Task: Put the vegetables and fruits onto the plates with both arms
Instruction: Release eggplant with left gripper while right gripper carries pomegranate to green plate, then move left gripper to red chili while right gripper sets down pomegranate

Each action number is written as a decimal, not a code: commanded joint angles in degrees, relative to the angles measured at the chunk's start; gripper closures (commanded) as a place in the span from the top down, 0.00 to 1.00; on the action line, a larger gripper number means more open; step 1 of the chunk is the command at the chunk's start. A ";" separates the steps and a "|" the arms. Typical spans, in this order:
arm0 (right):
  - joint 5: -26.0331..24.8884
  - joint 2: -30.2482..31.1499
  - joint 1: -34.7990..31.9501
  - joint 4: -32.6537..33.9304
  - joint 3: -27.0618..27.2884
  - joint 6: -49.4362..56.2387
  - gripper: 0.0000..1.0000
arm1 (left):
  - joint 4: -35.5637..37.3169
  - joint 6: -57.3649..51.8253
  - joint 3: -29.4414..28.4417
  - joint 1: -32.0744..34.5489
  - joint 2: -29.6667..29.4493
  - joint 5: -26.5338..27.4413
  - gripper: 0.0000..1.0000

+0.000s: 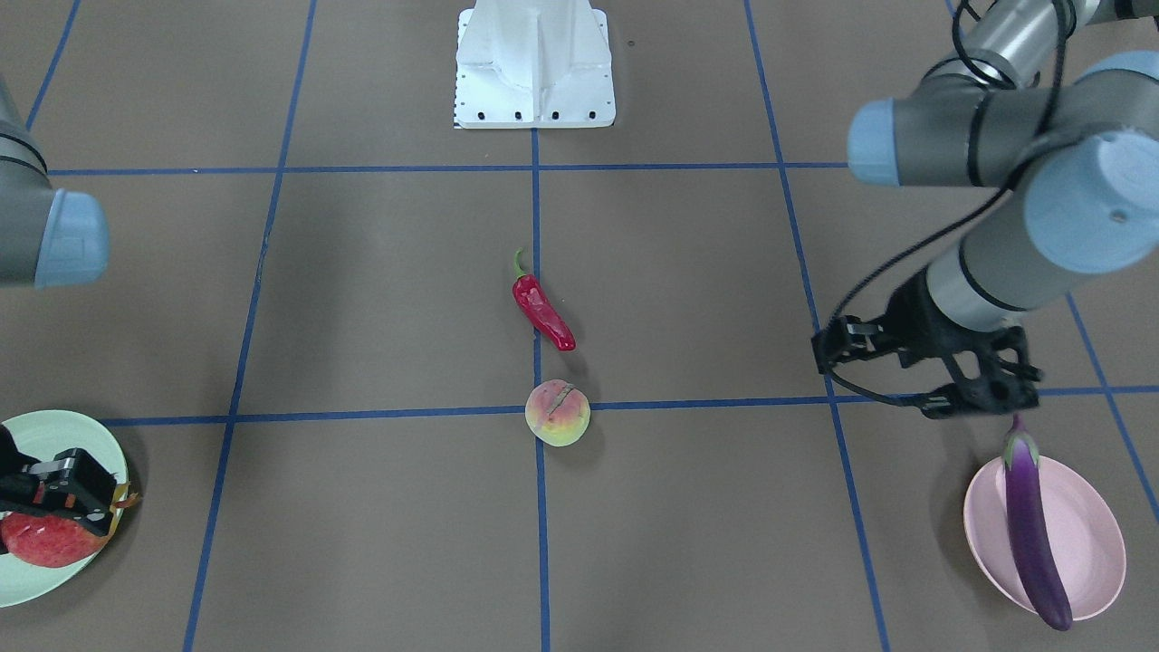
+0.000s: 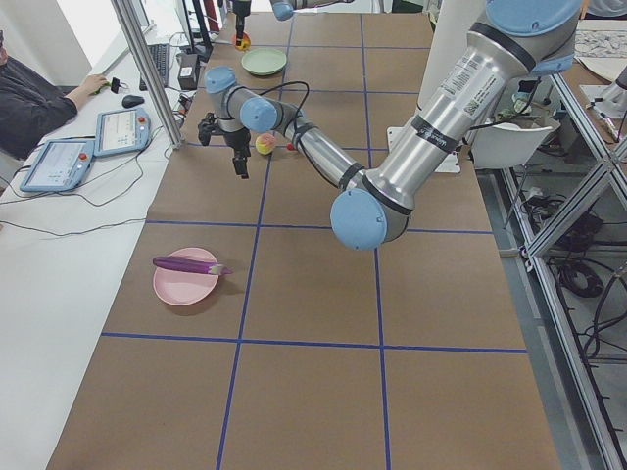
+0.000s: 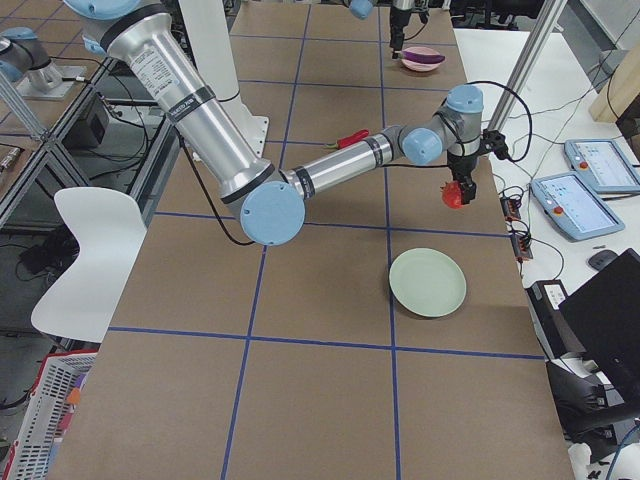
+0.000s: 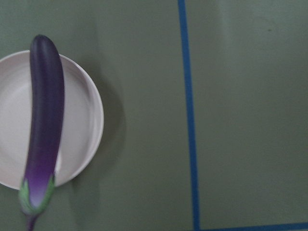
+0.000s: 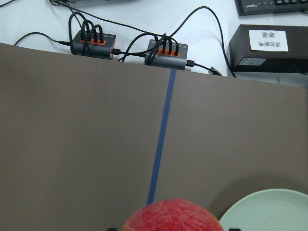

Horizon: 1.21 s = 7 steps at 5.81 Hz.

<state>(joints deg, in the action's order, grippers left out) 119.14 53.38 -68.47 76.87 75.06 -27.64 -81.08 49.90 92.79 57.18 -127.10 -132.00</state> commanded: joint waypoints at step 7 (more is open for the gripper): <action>-8.49 10.34 5.02 -13.15 -9.67 7.95 0.00 | 0.04 21.38 5.47 -15.35 -2.45 8.77 0.99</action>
<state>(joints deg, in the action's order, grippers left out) 110.29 62.93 -63.50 63.78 65.36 -20.63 -81.08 71.25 98.22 41.95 -129.55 -123.27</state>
